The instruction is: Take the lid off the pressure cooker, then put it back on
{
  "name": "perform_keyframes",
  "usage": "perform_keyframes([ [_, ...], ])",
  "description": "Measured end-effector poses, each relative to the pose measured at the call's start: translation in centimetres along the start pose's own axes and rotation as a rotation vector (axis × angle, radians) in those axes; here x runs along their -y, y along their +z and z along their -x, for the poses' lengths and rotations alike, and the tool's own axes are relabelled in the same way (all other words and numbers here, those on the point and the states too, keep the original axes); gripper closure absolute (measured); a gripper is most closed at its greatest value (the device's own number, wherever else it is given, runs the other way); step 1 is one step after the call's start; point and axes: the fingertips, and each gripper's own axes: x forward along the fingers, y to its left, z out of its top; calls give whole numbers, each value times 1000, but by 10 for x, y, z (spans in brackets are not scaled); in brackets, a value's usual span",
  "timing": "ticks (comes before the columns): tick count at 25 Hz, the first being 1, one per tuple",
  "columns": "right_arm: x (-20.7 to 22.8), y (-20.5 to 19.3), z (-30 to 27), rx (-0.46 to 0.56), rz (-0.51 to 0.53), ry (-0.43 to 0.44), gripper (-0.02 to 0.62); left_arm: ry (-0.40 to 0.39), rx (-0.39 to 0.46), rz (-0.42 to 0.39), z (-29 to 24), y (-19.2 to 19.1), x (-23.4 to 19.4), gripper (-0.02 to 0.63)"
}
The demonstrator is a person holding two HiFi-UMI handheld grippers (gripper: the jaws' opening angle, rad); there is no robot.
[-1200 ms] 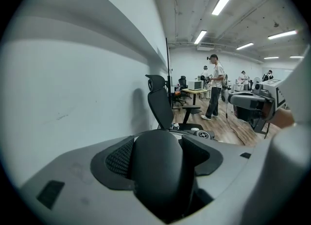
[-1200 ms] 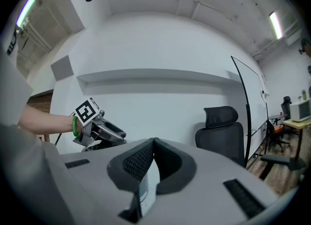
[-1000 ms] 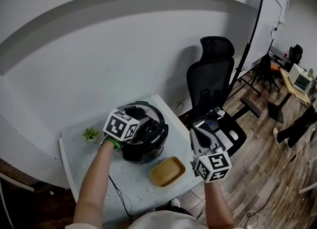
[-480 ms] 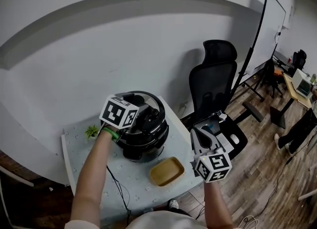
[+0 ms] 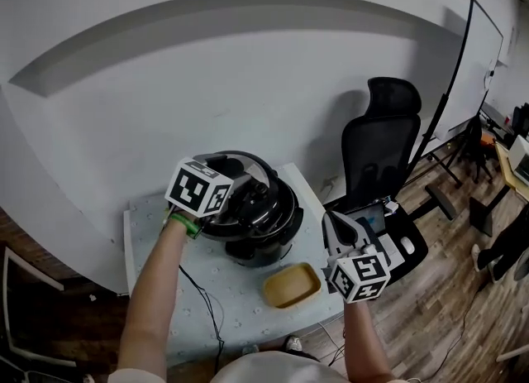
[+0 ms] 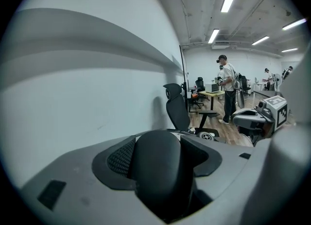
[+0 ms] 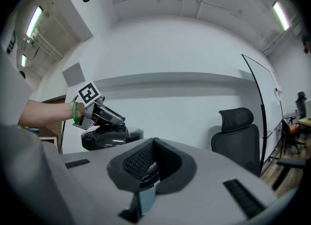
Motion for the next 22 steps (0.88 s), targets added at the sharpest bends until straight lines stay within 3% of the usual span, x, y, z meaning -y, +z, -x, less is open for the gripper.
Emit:
perform_keyframes([
  [16, -129, -7, -63, -29, 23, 322, 595, 259, -70, 208, 118, -144, -66, 321],
  [22, -165, -16, -76, -50, 33, 385, 595, 339, -70, 253, 137, -198, -79, 321],
])
